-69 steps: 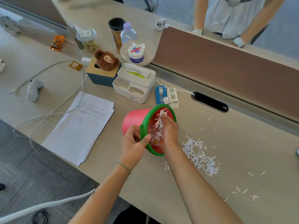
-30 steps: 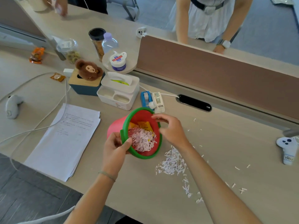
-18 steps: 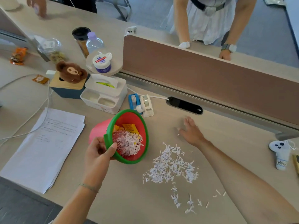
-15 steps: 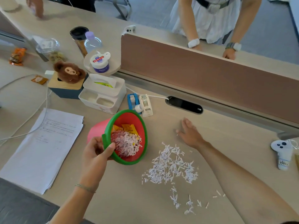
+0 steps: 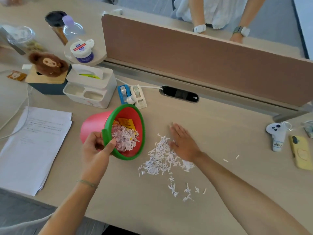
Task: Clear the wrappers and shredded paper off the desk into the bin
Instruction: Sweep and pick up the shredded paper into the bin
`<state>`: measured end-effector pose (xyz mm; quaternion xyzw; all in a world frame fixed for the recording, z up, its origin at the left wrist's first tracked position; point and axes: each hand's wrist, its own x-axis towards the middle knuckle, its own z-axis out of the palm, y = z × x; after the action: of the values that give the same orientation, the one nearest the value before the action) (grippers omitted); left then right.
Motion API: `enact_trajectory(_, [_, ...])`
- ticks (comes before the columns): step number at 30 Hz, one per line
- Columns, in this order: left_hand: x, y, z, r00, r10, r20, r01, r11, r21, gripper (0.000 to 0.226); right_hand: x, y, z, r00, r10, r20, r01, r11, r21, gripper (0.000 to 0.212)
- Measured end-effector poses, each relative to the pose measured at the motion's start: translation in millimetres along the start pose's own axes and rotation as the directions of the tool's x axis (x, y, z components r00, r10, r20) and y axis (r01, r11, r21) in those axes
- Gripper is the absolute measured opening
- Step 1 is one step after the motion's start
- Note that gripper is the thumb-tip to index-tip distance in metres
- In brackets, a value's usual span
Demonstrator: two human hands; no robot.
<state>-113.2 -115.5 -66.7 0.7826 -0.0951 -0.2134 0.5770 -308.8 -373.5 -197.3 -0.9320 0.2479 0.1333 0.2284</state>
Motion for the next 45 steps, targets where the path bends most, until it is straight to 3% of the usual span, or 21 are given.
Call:
enact_trajectory(4, [-6.0, -2.1, -2.1, 1.000, 0.015, 0.005, -0.015, 0.999, 0.034, 0.017, 3.7, -25.6, 15.3, 0.995, -0.030, 0.094, 0.039, 0.995, -0.097, 0.070])
enact_trajectory(9, [-11.0, -6.7, -7.8, 0.999, 0.034, 0.038, -0.038, 0.995, 0.089, 0.023, -47.0, -44.9, 43.4, 0.979, -0.162, 0.120, 0.179, 0.973, -0.147, 0.070])
enact_trajectory(12, [-14.3, -8.9, -8.5, 0.997, 0.036, 0.073, -0.044, 0.993, 0.110, 0.022, -69.9, -42.5, 48.9, 0.979, -0.194, 0.067, 0.201, 0.973, -0.112, 0.070])
enact_trajectory(15, [-17.3, -8.9, -9.0, 0.994, 0.063, 0.090, -0.072, 0.992, 0.105, 0.017, -81.3, -22.1, 49.0, 0.991, 0.009, -0.133, -0.017, 0.998, -0.055, 0.070])
enact_trajectory(18, [-19.6, -12.5, -13.9, 0.992, 0.084, 0.098, -0.096, 0.988, 0.123, 0.018, -86.3, -12.5, 58.1, 0.954, 0.233, -0.189, -0.226, 0.972, 0.057, 0.068])
enact_trajectory(29, [-28.1, -26.4, -30.6, 0.986, 0.123, 0.117, -0.131, 0.989, 0.070, 0.024, -52.9, -107.3, 100.6, 0.908, 0.233, -0.348, -0.231, 0.972, 0.046, 0.088])
enact_trajectory(39, [-26.3, -19.7, -30.3, 0.988, 0.119, 0.099, -0.126, 0.990, 0.064, 0.030, -36.2, -86.7, 92.5, 0.865, -0.060, -0.499, -0.024, 0.987, -0.162, 0.038])
enact_trajectory(45, [-26.3, -20.6, -32.4, 0.989, 0.122, 0.086, -0.129, 0.988, 0.080, 0.027, -35.6, -78.7, 89.7, 0.827, -0.134, -0.547, 0.051, 0.985, -0.164, 0.011])
